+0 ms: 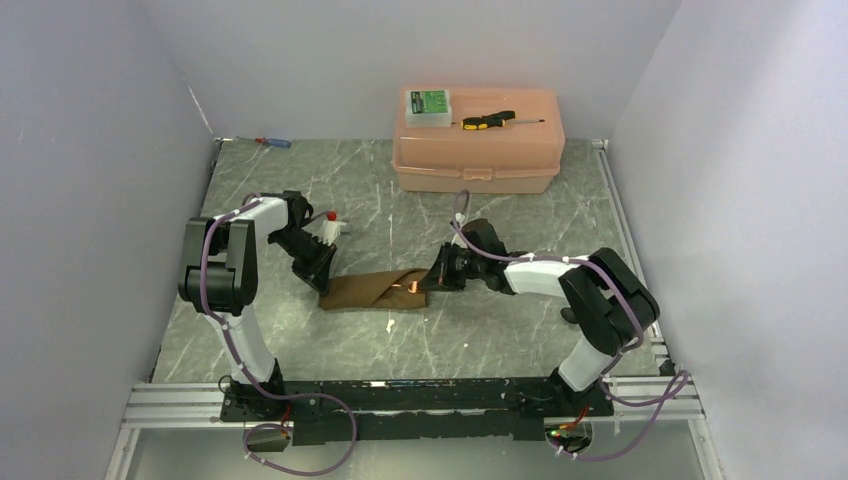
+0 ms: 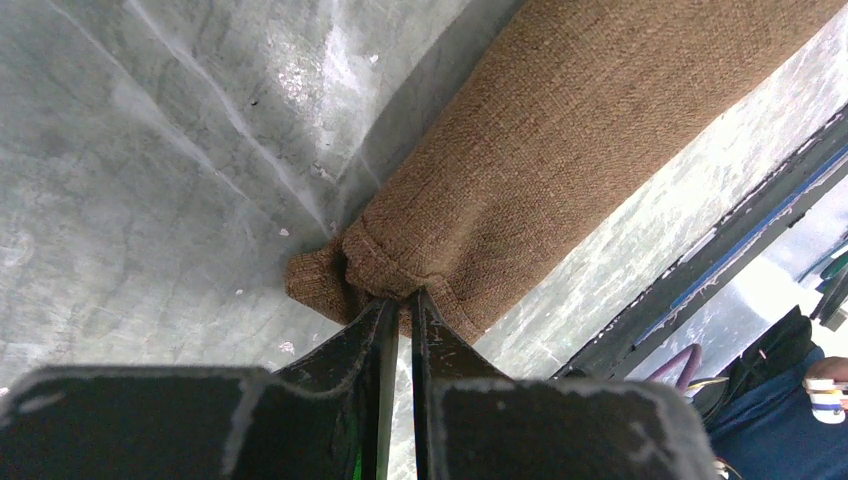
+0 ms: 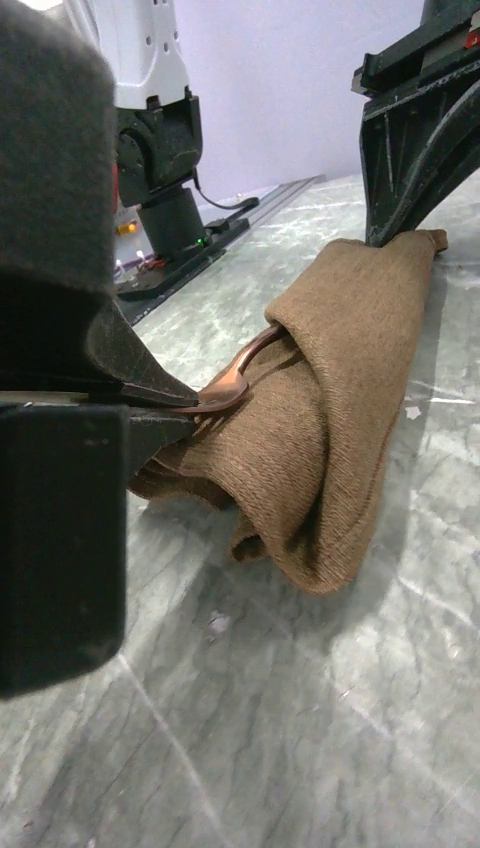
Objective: Fold the napkin into a case and place the utensils inside
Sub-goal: Insert the fork into the folded napkin.
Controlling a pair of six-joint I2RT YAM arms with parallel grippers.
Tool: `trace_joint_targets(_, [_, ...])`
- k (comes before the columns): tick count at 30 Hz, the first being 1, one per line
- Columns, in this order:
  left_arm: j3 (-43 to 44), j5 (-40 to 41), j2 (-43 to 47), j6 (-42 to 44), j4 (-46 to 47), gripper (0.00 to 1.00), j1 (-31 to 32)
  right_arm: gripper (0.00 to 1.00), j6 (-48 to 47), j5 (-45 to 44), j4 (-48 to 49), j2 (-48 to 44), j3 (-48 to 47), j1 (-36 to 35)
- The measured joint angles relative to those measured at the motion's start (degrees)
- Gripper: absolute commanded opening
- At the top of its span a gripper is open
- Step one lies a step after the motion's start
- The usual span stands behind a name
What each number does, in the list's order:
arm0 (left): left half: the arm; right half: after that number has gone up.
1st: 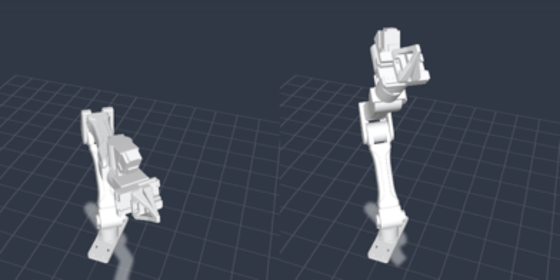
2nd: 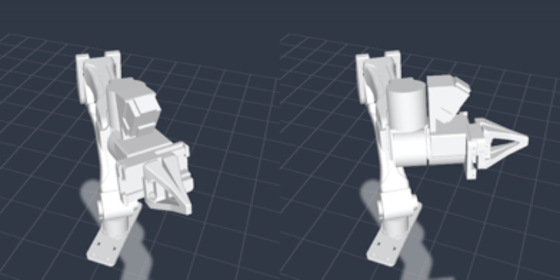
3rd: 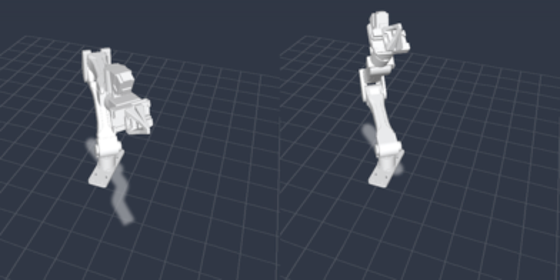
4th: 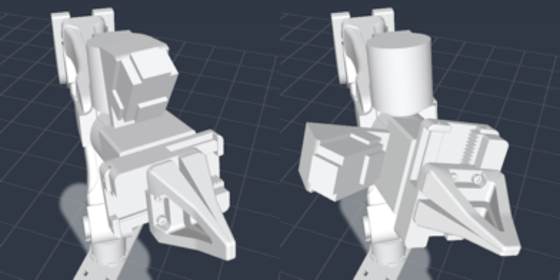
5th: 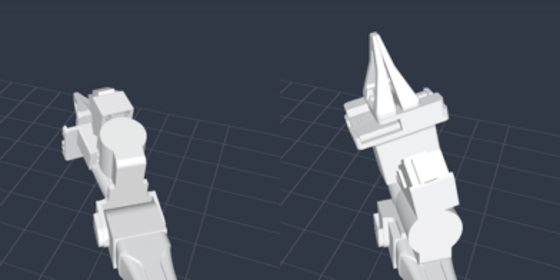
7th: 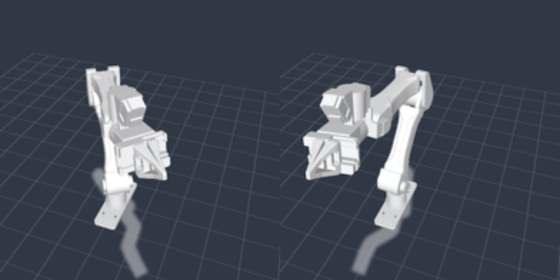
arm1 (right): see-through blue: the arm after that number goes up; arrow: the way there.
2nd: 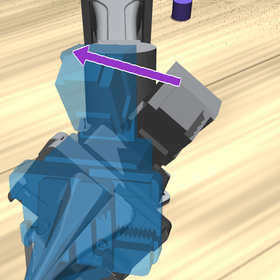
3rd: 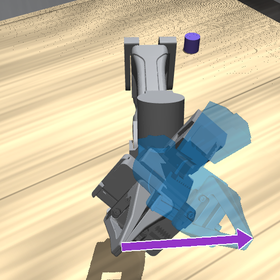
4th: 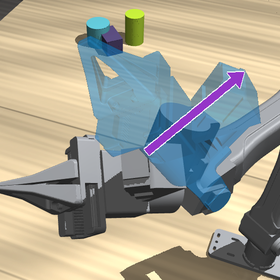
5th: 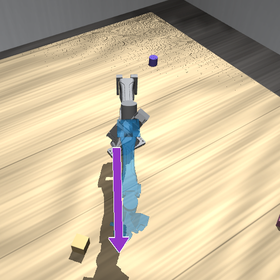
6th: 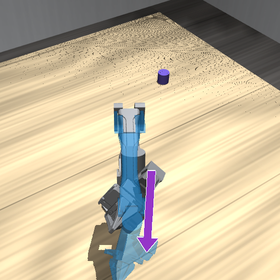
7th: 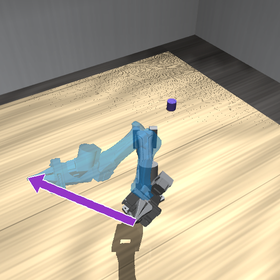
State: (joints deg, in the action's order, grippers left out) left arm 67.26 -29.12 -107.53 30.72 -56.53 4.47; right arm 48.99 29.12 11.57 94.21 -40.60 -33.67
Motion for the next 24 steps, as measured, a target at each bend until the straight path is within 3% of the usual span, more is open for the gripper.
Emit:
trace_joint_targets(6, [0.0,0.63,0.0,0.11,-0.44,0.14,0.0,0.0,-0.2,-0.66,0.02,1.44,-1.29,-0.9])
trace_joint_targets(13, [0.0,0.96,0.0,0.13,-0.59,0.14,0.0,0.34,-1.2,-1.7,-1.81,3.61,-2.89,-1.03])
trace_joint_targets(20, [0.0,0.94,0.0,0.13,-0.59,0.14,0.0,0.49,-6.14,-6.23,-11.41,4.9,-9.62,-0.94])
trace_joint_targets(24, [0.0,0.94,0.0,0.13,-0.59,0.13,0.0,0.51,-9.35,-9.73,-15.65,3.65,-12.11,-0.63])
